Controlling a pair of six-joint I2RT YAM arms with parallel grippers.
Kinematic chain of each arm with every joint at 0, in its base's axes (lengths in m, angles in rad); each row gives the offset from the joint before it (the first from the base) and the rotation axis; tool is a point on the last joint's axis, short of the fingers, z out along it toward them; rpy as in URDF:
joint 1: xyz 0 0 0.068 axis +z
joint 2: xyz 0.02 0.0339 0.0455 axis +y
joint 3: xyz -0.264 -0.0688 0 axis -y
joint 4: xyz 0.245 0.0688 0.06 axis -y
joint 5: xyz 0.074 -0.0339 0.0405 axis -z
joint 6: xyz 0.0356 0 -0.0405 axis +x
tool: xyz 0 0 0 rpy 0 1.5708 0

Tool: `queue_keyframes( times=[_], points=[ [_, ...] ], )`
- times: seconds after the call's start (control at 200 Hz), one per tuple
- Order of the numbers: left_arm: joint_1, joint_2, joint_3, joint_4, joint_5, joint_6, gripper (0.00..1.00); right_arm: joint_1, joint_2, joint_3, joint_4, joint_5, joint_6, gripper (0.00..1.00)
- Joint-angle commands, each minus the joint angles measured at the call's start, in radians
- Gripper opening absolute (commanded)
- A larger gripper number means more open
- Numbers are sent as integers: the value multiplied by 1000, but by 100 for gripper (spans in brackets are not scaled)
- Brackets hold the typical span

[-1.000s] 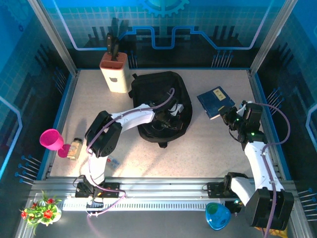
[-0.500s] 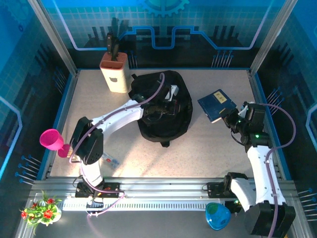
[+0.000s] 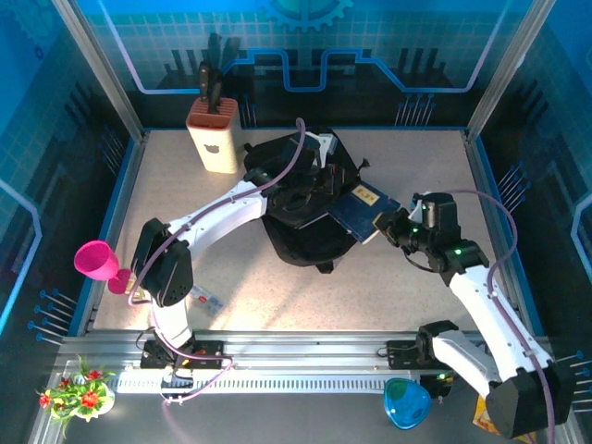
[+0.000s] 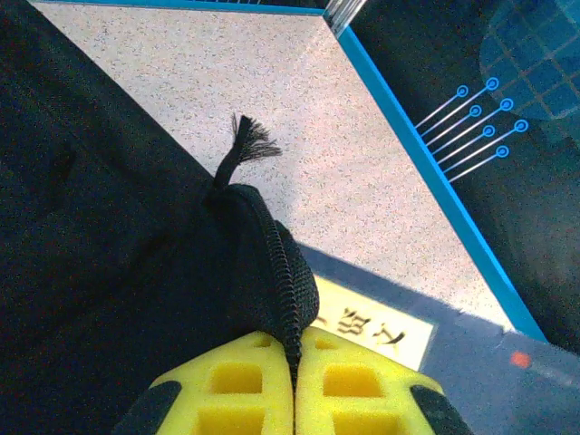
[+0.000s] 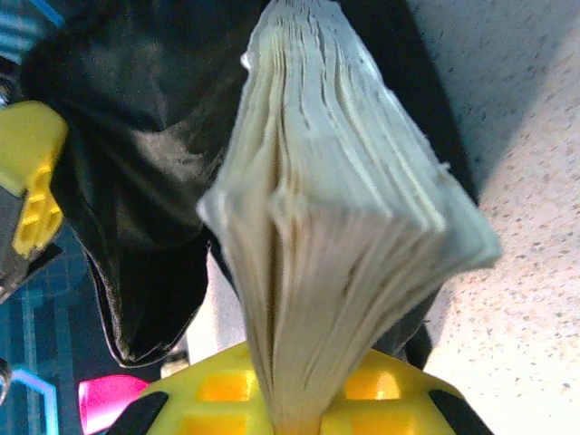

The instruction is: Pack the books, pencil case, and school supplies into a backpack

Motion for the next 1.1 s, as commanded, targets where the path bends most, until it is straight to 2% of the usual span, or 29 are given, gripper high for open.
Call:
queue_keyframes(
  times=[0.0, 0.23, 0.45, 0.63, 0.73, 0.92, 1.096],
  points=[
    [-4, -2, 53, 92, 30, -24, 0, 51, 47, -13, 141, 21, 62, 10],
    [-4, -1, 55, 89, 32, -40, 0, 140, 211, -28, 357, 74, 114, 10],
    [-3, -18, 53, 85, 7, -69, 0, 205, 424, 3, 479, 206, 182, 11],
    [14, -35, 38, 96, -2, -128, 0, 231, 612, 74, 579, 219, 216, 13],
    [24, -55, -6, 157, -5, -173, 0, 249, 696, 108, 619, 236, 257, 13],
    [29, -74, -39, 210, -13, -209, 0, 276, 840, 185, 700, 206, 314, 15],
    [35, -74, -49, 224, -13, -240, 0, 269, 847, 168, 725, 164, 342, 33]
  ],
)
